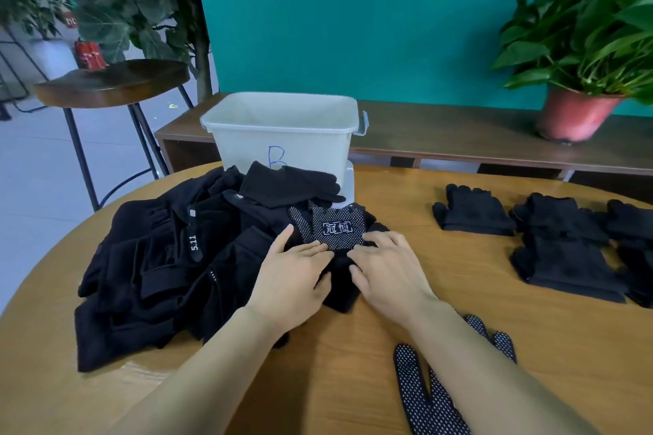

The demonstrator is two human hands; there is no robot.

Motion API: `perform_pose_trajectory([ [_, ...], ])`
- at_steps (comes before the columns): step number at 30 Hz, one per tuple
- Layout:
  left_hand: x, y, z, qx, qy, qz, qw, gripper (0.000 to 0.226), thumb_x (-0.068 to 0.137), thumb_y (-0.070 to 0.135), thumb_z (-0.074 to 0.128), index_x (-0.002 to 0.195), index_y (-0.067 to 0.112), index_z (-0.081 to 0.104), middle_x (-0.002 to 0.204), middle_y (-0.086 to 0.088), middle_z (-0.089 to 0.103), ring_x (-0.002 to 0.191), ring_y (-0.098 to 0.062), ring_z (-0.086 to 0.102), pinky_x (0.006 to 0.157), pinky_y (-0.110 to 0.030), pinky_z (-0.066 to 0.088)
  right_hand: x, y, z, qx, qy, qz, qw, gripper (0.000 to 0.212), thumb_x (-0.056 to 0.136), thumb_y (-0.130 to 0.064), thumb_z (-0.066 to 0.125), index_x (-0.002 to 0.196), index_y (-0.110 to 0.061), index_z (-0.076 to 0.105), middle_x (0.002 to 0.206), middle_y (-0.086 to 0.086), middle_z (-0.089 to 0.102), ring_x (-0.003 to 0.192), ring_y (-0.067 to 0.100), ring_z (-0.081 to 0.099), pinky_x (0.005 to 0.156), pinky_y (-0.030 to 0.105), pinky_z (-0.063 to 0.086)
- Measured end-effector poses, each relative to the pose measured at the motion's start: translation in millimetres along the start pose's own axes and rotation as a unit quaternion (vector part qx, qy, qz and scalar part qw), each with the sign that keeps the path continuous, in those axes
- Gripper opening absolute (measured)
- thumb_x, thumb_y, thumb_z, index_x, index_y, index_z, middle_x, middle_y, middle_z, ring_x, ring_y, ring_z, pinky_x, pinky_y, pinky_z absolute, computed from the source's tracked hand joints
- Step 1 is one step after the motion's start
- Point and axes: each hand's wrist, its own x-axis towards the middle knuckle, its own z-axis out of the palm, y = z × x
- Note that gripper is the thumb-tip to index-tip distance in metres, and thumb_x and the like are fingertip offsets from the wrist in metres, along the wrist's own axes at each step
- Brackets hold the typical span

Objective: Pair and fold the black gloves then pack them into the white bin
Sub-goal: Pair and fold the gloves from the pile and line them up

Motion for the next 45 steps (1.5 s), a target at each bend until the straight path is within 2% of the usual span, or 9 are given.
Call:
perform_pose_trajectory([
  [6,15.1,5.4,-36.6,-0.006,0.030,-0.026,0.999,0.023,0.090,0.024,0.050,0.092,0.020,0.073,0.084,0.010,0.073,0.078,-0.011,0.072,0.112,-0.038,0.015,0.2,-3.2,-33.7,0.051,0.011,0.030,0.998,0.034,0.103,-0.034,0.034,0.116,-0.024,0.064,0.118,-0.008,0.067,0.134,0.012,0.037,0.105,0.027,0.014],
  [11,31.5,23.8,-102.7,-0.055,0.003,-0.057,0.997,0.029,0.104,0.025,0.044,0.125,0.026,0.065,0.111,0.009,0.072,0.105,-0.012,0.065,0.118,-0.031,-0.002,-8.0,-7.0,-88.8,0.147,0.084,0.090,0.981,0.029,0.095,-0.038,0.055,0.116,-0.024,0.069,0.116,-0.003,0.067,0.125,0.016,0.047,0.106,0.033,0.027],
  [16,39.9,49.3,-158.4,-0.227,0.023,-0.108,0.968,0.030,0.100,0.035,0.049,0.113,0.018,0.070,0.101,0.001,0.073,0.097,-0.020,0.064,0.103,-0.035,0.041,-23.8,-10.8,-147.8,0.358,0.105,0.180,0.910,0.015,0.090,-0.022,0.065,0.084,-0.011,0.074,0.079,0.003,0.072,0.078,0.021,0.063,0.074,0.039,0.052],
  [20,32.9,73.5,-185.9,-0.435,-0.060,-0.164,0.883,0.015,0.092,0.027,0.068,0.101,0.016,0.072,0.095,0.004,0.075,0.087,-0.004,0.070,0.082,-0.026,0.058,-52.2,-15.6,-187.7,0.486,0.099,0.210,0.842,0.045,0.094,-0.015,0.063,0.053,-0.014,0.044,0.043,-0.014,0.042,0.044,0.002,0.036,0.049,0.018,0.032],
  [23,24.2,86.9,-193.1,-0.443,-0.104,-0.184,0.871,0.040,0.078,0.049,0.071,0.088,0.011,0.066,0.087,-0.012,0.069,0.081,-0.017,0.060,0.093,-0.053,0.050,-76.6,-16.7,-201.1,0.533,0.049,0.210,0.818,0.039,0.096,-0.017,0.060,0.060,-0.015,0.045,0.051,-0.013,0.047,0.048,0.003,0.043,0.052,0.018,0.035],
  [26,18.3,104.1,-200.6,-0.480,-0.116,-0.189,0.849,0.073,0.068,0.063,0.069,0.086,-0.007,0.059,0.084,-0.011,0.061,0.078,-0.022,0.051,0.076,-0.042,0.049,-99.6,-15.7,-213.3,0.596,-0.011,0.201,0.777,0.017,0.097,-0.013,0.058,0.085,-0.017,0.069,0.074,-0.013,0.072,0.066,-0.002,0.066,0.058,0.010,0.047],
  [34,16.8,153.4,-205.7,-0.460,-0.166,-0.168,0.856,0.059,0.089,0.036,0.070,0.065,-0.005,0.035,0.068,-0.014,0.024,0.065,-0.023,0.027,0.068,-0.032,0.024,-149.0,11.2,-229.9,0.552,-0.011,0.237,0.799,0.020,0.094,-0.019,0.064,0.078,-0.013,0.074,0.074,-0.008,0.074,0.066,0.002,0.066,0.067,0.021,0.046],
  [42,43.7,200.9,-164.9,-0.458,-0.196,-0.141,0.855,0.048,0.093,0.030,0.067,0.063,0.009,0.036,0.054,0.008,0.020,0.049,-0.009,0.021,0.047,-0.018,0.017,-177.6,59.7,-220.6,0.525,0.009,0.303,0.795,0.033,0.097,-0.032,0.060,0.069,-0.019,0.072,0.074,-0.011,0.073,0.074,0.004,0.065,0.084,0.030,0.049],
  [45,66.8,217.5,-136.0,-0.454,-0.184,-0.130,0.862,0.050,0.094,0.028,0.066,0.061,0.008,0.034,0.056,0.005,0.023,0.051,-0.010,0.024,0.048,-0.017,0.019,-180.1,85.3,-212.5,0.502,0.025,0.332,0.798,0.042,0.099,-0.031,0.057,0.059,-0.020,0.063,0.057,-0.017,0.065,0.057,-0.003,0.059,0.066,0.023,0.044],
])
